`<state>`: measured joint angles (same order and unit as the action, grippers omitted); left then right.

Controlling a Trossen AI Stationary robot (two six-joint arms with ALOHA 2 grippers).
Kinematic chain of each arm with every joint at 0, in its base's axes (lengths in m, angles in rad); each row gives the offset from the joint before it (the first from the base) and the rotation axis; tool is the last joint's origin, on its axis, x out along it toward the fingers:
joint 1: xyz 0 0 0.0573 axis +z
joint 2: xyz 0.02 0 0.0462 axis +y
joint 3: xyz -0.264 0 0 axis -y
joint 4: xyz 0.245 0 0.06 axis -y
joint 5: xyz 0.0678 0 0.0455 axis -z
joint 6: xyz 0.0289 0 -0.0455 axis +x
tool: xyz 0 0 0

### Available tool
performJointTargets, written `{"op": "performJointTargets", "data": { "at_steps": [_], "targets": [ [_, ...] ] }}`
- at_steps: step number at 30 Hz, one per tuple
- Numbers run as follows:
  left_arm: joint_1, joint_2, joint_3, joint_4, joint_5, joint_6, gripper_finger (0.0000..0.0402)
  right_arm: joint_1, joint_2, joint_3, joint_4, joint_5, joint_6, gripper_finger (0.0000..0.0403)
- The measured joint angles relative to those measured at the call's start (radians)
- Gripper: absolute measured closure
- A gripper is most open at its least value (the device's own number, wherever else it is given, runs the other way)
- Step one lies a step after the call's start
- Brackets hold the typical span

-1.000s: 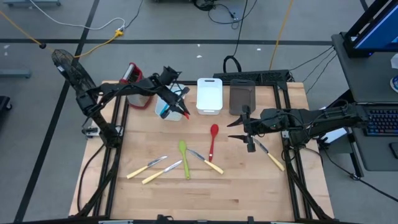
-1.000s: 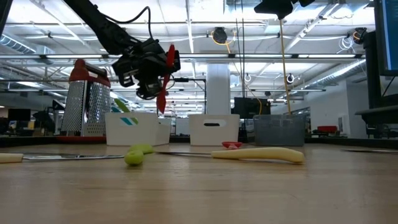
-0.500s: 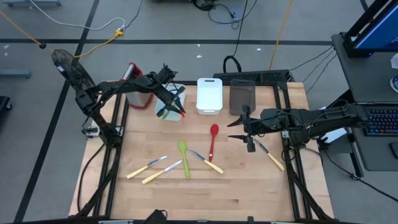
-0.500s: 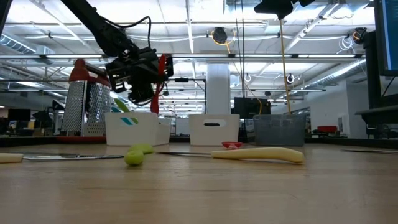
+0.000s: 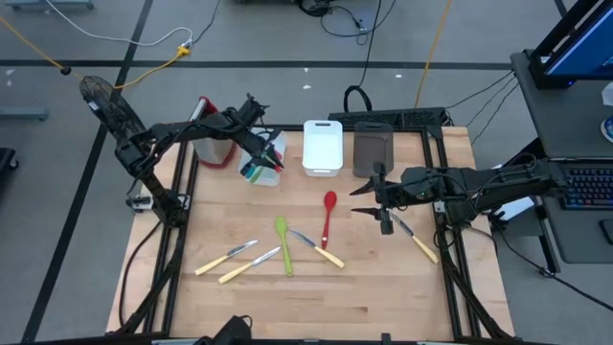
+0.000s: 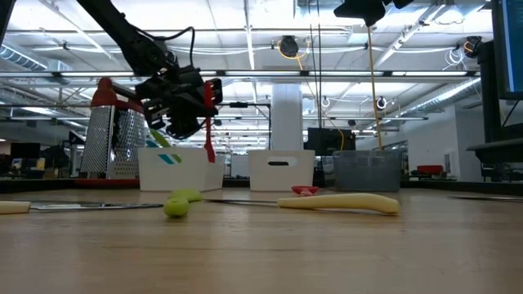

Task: Pick & Place Kitchen Items
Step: Put the red spatula into the left white bin

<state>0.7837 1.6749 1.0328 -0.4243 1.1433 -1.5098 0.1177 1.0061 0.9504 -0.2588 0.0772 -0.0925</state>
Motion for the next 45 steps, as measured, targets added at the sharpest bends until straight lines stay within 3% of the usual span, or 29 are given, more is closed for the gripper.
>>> {"op": "performJointTargets", "data": {
  "at_steps": [18,30,40,45],
  "targets": [
    [0.007,0.0,0.0,-0.025,-0.055,0.05,0.0354,0.0,0.0,0.0,0.0,0.0,0.002,0.022],
    [0.008,0.0,0.0,-0.187,-0.063,0.182,0.0354,0.0,0.0,0.0,0.0,0.0,0.001,0.022],
    [0.007,0.0,0.0,-0.185,-0.199,0.19,0.0354,0.0,0.0,0.0,0.0,0.0,0.0,0.022],
    [0.007,0.0,0.0,-0.184,-0.211,0.192,0.0354,0.0,0.0,0.0,0.0,0.0,-0.001,0.022]
  ]
}}
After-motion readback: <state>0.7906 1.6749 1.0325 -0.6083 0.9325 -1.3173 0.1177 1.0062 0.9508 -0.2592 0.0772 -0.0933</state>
